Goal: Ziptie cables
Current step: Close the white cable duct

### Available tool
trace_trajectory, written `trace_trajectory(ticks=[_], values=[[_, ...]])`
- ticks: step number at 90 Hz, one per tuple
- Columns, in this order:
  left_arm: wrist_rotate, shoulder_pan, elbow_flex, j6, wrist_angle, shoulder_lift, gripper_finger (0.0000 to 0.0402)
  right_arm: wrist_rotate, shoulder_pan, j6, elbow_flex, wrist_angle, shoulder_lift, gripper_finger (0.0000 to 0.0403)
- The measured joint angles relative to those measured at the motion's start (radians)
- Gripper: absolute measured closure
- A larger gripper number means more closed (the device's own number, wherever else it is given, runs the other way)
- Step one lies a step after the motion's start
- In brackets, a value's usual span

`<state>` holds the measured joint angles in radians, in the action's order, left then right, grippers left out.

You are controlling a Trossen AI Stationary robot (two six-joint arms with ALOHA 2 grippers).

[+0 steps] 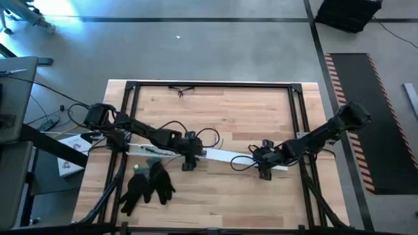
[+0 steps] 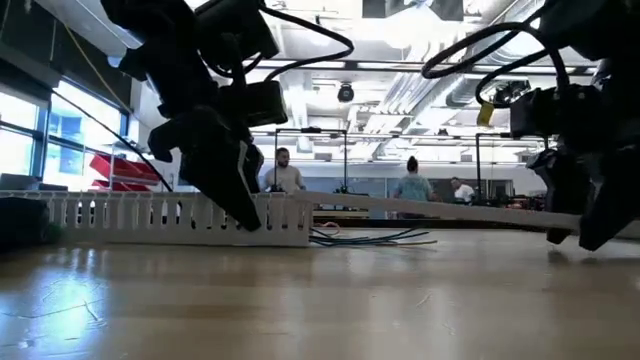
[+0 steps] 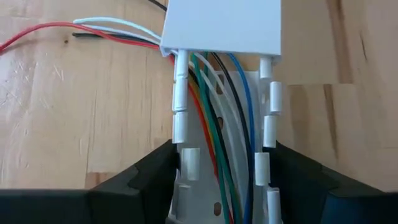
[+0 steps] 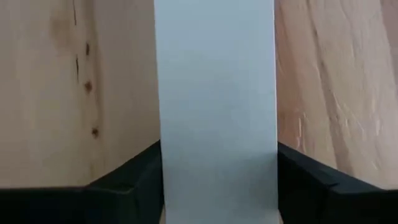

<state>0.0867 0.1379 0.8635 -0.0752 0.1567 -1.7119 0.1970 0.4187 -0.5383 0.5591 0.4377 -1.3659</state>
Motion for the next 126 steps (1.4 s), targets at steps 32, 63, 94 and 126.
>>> trace_trajectory(ticks=[32,63,94,126], values=[[-0.038,0.000,0.000,0.027,-0.004,0.000,0.0199,-0.088,-0.065,0.089,0.075,0.076,0.000,0.0173],[-0.030,0.002,-0.002,-0.002,-0.029,0.000,0.0199,-0.136,-0.111,0.111,0.075,0.066,0.000,0.0172],[-0.021,0.002,-0.002,0.001,-0.034,0.000,0.0178,-0.149,-0.122,0.117,0.075,0.076,0.000,0.0171],[0.010,0.000,0.015,-0.010,-0.006,0.010,0.0152,-0.142,-0.123,0.117,0.075,0.078,0.000,0.0171]])
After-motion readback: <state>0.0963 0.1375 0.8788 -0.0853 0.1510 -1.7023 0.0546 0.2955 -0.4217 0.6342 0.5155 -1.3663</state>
